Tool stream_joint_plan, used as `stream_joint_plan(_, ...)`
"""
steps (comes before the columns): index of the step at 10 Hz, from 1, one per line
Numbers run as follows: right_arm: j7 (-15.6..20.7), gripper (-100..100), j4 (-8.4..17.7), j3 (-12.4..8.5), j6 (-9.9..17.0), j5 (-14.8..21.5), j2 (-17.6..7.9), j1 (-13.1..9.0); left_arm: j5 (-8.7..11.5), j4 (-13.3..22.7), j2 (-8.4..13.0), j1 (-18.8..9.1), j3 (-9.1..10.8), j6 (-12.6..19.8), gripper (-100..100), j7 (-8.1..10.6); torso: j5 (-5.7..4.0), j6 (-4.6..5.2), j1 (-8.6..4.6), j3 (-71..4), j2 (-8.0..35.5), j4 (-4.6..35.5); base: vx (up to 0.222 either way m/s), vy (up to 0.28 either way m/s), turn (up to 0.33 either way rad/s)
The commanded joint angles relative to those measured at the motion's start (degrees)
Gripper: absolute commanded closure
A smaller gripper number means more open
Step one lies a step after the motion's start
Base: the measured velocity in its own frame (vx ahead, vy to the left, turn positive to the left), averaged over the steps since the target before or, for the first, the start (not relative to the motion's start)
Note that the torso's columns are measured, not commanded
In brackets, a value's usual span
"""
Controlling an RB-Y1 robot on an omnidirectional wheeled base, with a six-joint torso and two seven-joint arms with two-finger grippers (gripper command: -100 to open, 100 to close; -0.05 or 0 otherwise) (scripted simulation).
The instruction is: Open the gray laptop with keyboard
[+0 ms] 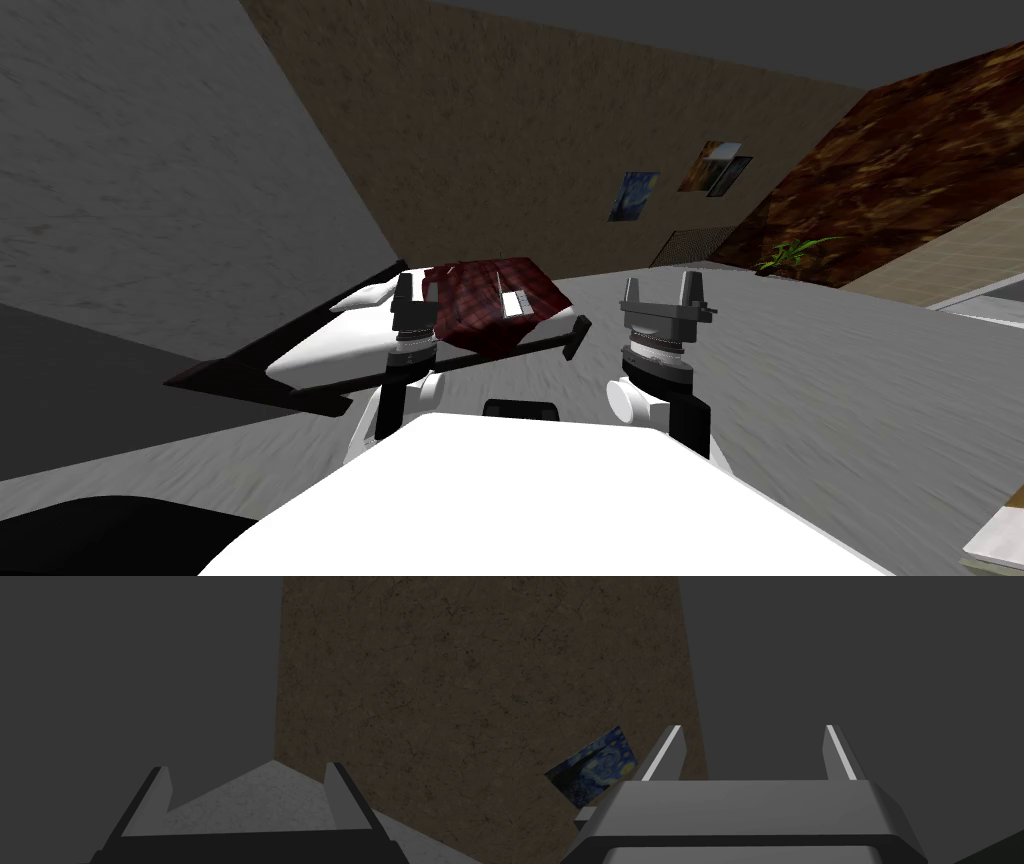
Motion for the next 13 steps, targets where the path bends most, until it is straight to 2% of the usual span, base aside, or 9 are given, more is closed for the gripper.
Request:
stream_joint_plan(1, 0.0, 0, 0.0, 0.0, 0.0, 0.0, 0.0, 0.0, 0.0, 0.0, 0.0, 0.0, 0.00, 0.0, 0, 0.00, 0.00, 0.00, 0.00, -4.7, 2.3, 2.3, 0.000, 0.000, 0.000)
stream_joint_plan(9, 0.0, 0, 0.0, 0.0, 0.0, 0.0, 0.0, 0.0, 0.0, 0.0, 0.0, 0.0, 0.00, 0.0, 0, 0.00, 0.00, 0.00, 0.00, -70.7, 35.4, 35.4, 0.000, 0.000, 0.000)
stream_joint_plan(10, 0.0, 0, 0.0, 0.0, 0.0, 0.0, 0.0, 0.0, -0.1, 0.0, 1.9, 0.0, 0.07, 0.6, -100, -0.01, 0.00, 0.00, 0.00, -79.2, 39.6, 39.6, 0.014, -0.004, -0.019)
stream_joint_plan(11, 0.0, 0, 0.0, 0.0, 0.0, 0.0, 0.0, 0.0, -0.2, 0.1, 3.2, 0.0, 0.14, 1.2, -100, -0.01, 0.00, 0.00, 0.00, -83.1, 41.5, 41.5, 0.024, -0.015, -0.029)
stream_joint_plan(13, 0.0, 0, 0.0, 0.0, 0.0, 0.0, 0.0, 0.0, -0.5, 0.3, 5.4, 0.0, 0.32, 2.8, -100, -0.03, -0.01, 0.00, -0.05, -84.6, 42.2, 42.2, 0.035, -0.026, -0.037)
